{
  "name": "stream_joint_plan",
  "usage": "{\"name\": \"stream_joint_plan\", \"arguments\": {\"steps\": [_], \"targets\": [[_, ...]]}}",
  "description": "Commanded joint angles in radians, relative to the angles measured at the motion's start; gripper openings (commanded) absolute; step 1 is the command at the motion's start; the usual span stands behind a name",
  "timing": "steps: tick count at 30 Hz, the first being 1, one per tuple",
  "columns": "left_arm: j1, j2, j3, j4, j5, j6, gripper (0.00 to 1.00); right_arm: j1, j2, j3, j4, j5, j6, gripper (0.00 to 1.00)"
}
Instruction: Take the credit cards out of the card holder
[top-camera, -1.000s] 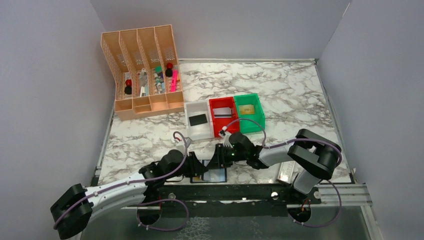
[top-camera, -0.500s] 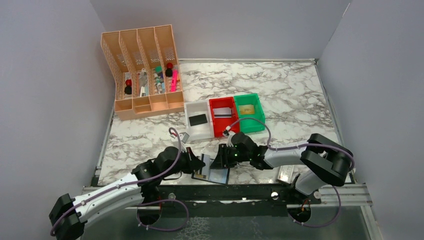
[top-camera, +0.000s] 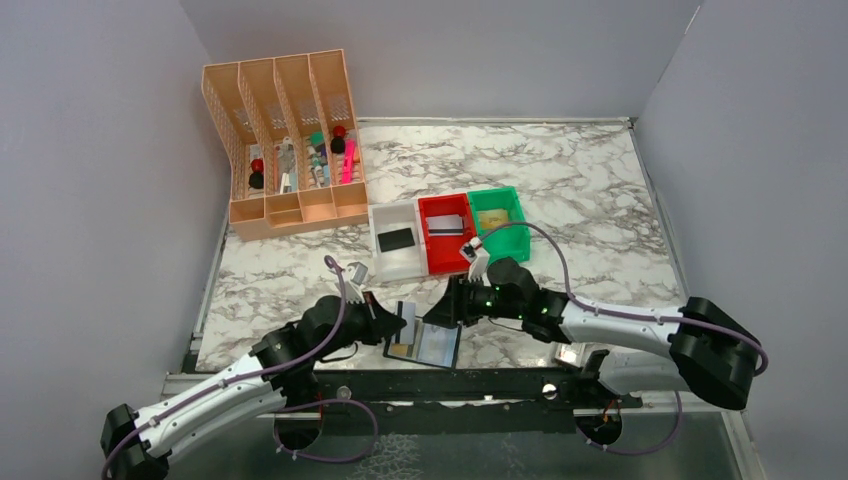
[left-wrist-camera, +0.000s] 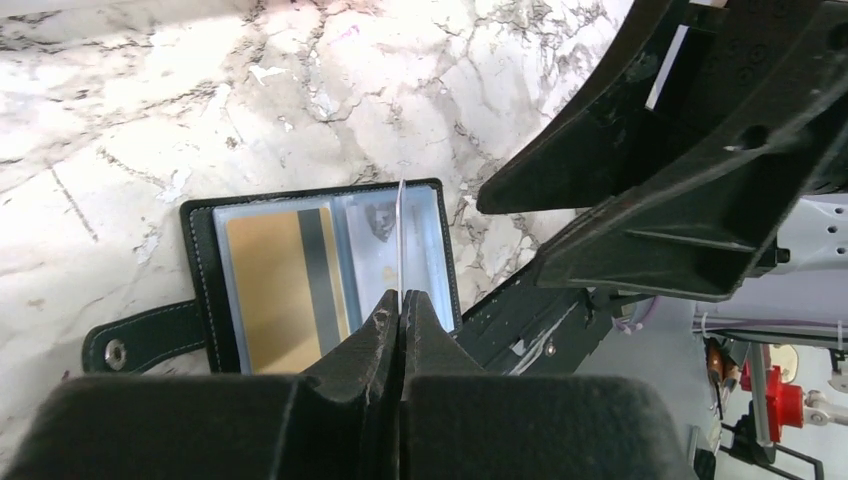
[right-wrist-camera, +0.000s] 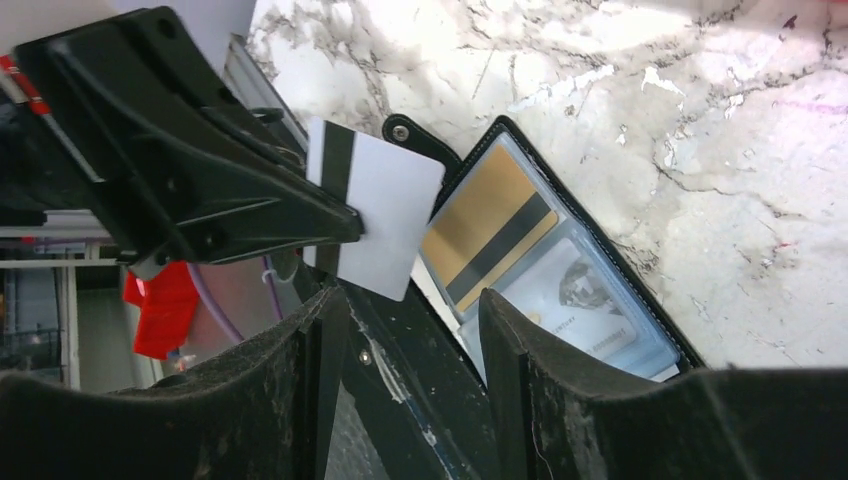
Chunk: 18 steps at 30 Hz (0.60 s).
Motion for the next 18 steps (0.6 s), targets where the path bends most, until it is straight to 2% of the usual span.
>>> {"name": "stream_joint_plan", "arguments": {"steps": [1, 5, 8, 12, 18], "targets": [[-0.006, 0.056, -0.028, 0.182, 0.05, 0.017, 0.0, -0.04, -0.053, -0.041, 0.016, 0.012, -0.022, 0.57], [0.031, 0.237, 0.049, 0.248, 0.088, 0.108, 0.0, -0.153, -0.07, -0.093, 0.049, -0.063, -0.006, 0.57], [0.128, 0.309, 0.061, 0.367, 0.23, 0.134, 0.0, -0.233, -0.094, -0.13, 0.084, -0.132, 0.003, 0.58], [0.224, 0.33, -0.011, 0.59, 0.412, 0.067, 0.0, -0.263, -0.169, -0.161, 0.156, -0.194, 0.01, 0.59], [0.237, 0.274, -0.087, 0.713, 0.469, -0.004, 0.0, -0.263, -0.184, -0.19, 0.272, -0.274, 0.058, 0.62]]}}
